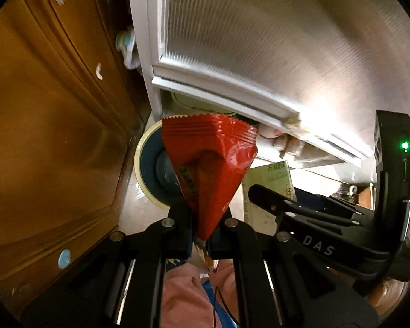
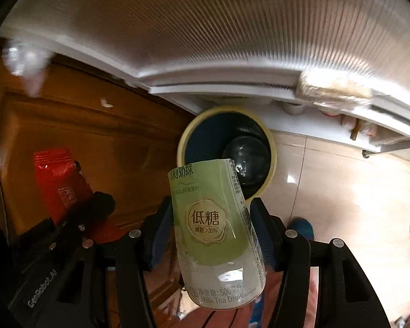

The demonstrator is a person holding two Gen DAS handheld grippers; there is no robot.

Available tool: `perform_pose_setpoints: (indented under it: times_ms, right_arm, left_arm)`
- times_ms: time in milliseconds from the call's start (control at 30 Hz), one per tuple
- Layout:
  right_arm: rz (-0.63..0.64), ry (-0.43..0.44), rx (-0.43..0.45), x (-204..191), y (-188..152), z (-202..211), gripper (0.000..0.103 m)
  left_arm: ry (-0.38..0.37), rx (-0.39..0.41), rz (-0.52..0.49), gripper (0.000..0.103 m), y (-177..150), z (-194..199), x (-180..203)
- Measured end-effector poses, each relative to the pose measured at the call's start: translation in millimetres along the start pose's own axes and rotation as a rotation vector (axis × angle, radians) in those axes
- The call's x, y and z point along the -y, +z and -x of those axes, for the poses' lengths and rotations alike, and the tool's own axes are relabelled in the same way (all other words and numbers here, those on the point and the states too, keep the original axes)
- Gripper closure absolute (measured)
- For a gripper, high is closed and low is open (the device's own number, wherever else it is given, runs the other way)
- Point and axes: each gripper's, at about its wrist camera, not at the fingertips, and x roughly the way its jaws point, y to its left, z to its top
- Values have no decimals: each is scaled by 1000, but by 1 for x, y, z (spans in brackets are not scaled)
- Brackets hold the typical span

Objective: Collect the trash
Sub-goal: 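Carry both items over the floor bin and open both grippers to drop them, then raise both grippers from the bin back toward the table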

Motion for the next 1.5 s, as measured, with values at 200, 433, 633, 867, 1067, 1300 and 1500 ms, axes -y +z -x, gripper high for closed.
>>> perform_pose_setpoints:
  times_ms: [200,433,633,867,1067,1300,1500]
  right_arm:
    - [2,-11,-8,11,27,-70,44]
    - [8,-20,46,11,50,-99,40]
    - [-17,-28,48,15,56,-101,37]
    - [5,-40,43,11,50,-87,37]
    - [3,-43,56,8,48,-79,37]
    - [13,-38,84,9,45,-61,37]
    - [26,-42,93,11,40,-63,37]
  left_arm:
    - [21,-8,7,99,13,-51,-13]
    - [53,-2,-25,59,19,-69,-17]
    - [71,-5,-16,40,27,-64,-23]
    - [67,-2,-3,37,27,-54,-22]
    - [58,9,-3,30,28,-40,-18]
    - [53,41,-3,30,26,-21,-17]
    - [57,54,24,30,16,-17,-28]
